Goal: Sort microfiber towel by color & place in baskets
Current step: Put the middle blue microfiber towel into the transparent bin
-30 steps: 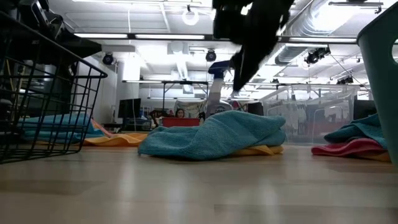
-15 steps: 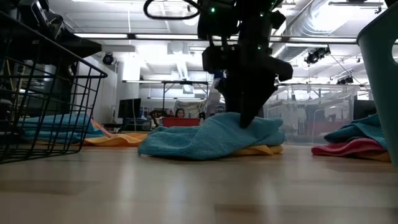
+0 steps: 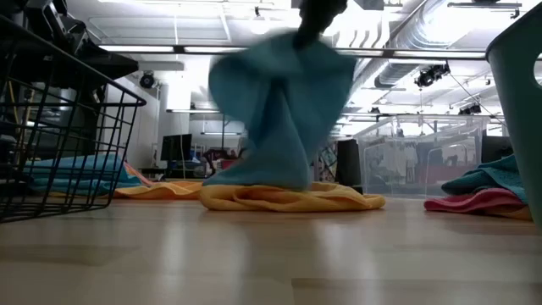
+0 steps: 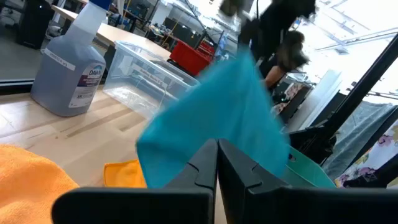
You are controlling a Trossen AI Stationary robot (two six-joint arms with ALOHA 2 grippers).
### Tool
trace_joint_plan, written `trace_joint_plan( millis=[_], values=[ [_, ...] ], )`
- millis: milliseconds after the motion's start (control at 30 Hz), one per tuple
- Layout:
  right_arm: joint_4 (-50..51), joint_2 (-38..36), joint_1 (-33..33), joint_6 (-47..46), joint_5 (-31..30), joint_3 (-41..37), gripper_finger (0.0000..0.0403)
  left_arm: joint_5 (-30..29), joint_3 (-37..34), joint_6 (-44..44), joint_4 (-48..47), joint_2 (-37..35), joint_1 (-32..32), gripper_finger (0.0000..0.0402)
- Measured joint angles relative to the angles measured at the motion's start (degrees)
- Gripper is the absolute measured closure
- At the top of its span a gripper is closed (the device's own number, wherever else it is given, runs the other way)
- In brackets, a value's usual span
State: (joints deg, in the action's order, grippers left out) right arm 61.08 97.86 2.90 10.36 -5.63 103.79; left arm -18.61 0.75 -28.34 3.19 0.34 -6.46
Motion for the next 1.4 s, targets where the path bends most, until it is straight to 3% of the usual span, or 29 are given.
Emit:
trace_joint_plan(
  millis=[167,333,433,700,800,900,1167,1400],
  values=[
    [5.31,-7.99,5.56,-2.72,-10.82,6.1,0.04,0.01,0.0,0.0,-0.07,0.02,0.0,0.0402],
    [12.11,-15.89,12.19,-4.53,-21.35,4.59,0.0401,0.01,0.0,0.0,-0.05,0.0,0.01,0.0401],
    [12.65,-19.52,16.97,-4.49,-23.93,2.54,0.0401,0.0,0.0,0.0,-0.04,0.0,0.0,0.0401],
    [10.36,-22.55,29.97,-4.09,-25.66,-0.15,0.0402,0.02,0.0,-0.01,-0.03,0.02,0.02,0.0401],
    [9.35,-22.59,32.7,-4.97,-21.63,-2.92,0.0402,0.02,0.0,-0.02,-0.04,0.02,0.02,0.0401],
    [8.53,-22.52,33.39,-5.03,-17.38,-7.79,0.0402,0.02,0.0,0.0,-0.03,0.0,0.02,0.0402],
    [10.94,-23.93,33.49,-6.25,-18.92,-25.22,0.0403,0.02,0.0,0.0,-0.03,0.0,0.0,0.0402],
    [2.99,-27.03,34.03,-10.58,-14.31,-35.6,0.0403,0.02,0.0,0.0,-0.05,0.01,0.02,0.0401]
  ],
)
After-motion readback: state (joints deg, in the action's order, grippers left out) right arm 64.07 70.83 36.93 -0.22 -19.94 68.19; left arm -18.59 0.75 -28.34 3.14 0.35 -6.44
